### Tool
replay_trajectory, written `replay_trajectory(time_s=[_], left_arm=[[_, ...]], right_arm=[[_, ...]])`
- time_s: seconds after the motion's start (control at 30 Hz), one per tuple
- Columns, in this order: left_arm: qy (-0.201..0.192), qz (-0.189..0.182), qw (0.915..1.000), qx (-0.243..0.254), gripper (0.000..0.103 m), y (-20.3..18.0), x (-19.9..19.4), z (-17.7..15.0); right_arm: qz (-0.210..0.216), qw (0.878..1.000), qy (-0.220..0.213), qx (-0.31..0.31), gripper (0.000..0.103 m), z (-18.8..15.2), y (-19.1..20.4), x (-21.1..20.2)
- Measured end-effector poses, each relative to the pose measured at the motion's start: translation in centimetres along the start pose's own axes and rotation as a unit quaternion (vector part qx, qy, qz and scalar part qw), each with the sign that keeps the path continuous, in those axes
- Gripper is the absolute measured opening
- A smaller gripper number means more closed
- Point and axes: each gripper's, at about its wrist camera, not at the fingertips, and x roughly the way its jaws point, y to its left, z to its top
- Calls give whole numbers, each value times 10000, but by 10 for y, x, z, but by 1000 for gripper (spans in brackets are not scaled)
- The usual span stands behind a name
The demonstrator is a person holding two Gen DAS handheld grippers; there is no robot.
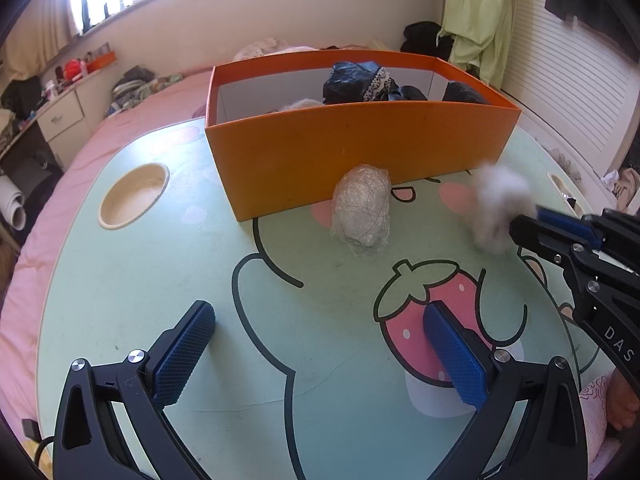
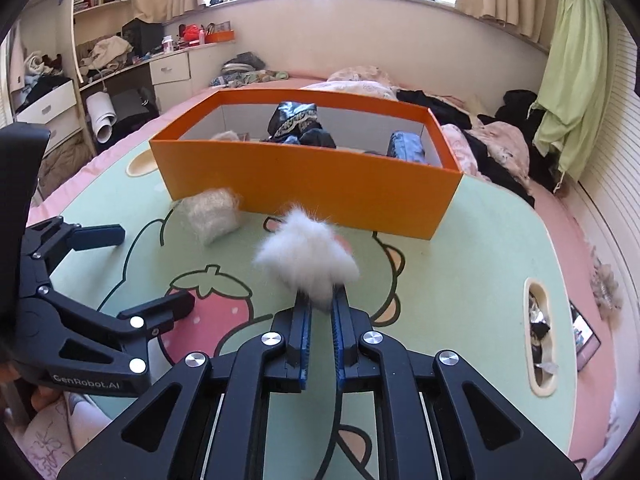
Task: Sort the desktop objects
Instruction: 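Grasp white fur ball beside the clear bag with right tool, then lift white fur ball and carry it over orange box with right tool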
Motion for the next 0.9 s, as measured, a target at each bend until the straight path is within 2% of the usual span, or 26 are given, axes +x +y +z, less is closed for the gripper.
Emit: replay_trajectory(time_s=[0.07, 0.13, 0.2, 0.27, 0.33, 0.5, 0.53, 0.57, 0.6, 0.7, 0.9], left_arm=[[0, -1, 10000, 0, 103, 0, 0, 0], [-1, 1, 10000, 2, 103, 0, 0, 0], [-1, 1, 10000, 1, 103, 0, 0, 0], [-1, 1, 10000, 1, 103, 0, 0, 0], [-1, 1, 10000, 0, 103, -1, 0, 0], [-2, 1, 10000, 0, 103, -1, 0, -1], [-2, 1, 10000, 0, 103, -1, 0, -1], [-1, 2, 10000, 0, 103, -1, 0, -1], [-1, 2, 10000, 0, 103, -1, 0, -1], [-2, 2, 10000, -2, 103, -1, 0, -1], [-1, -12, 10000, -14, 103, -1, 0, -1]], right_arm=[[-69, 10000, -31, -33, 28, 2, 3, 0], [-120, 9999, -41, -38, 48, 4, 4, 1], [-144, 9999, -32, -8, 58, 6, 5, 4], [-117, 9999, -6, 18, 60, 12, 5, 8], [-126, 9999, 90, 48, 66, 20, 5, 16], [-200, 9986, 395, 288, 66, 38, 2, 43], [-167, 9984, 445, 318, 61, 38, 2, 46], [-90, 9981, 510, 337, 52, 36, 1, 50], [1, 9976, 580, 365, 36, 34, 1, 53], [165, 9977, 445, 477, 27, 25, -4, 43], [390, 9975, 68, 583, 24, 6, -16, 6]])
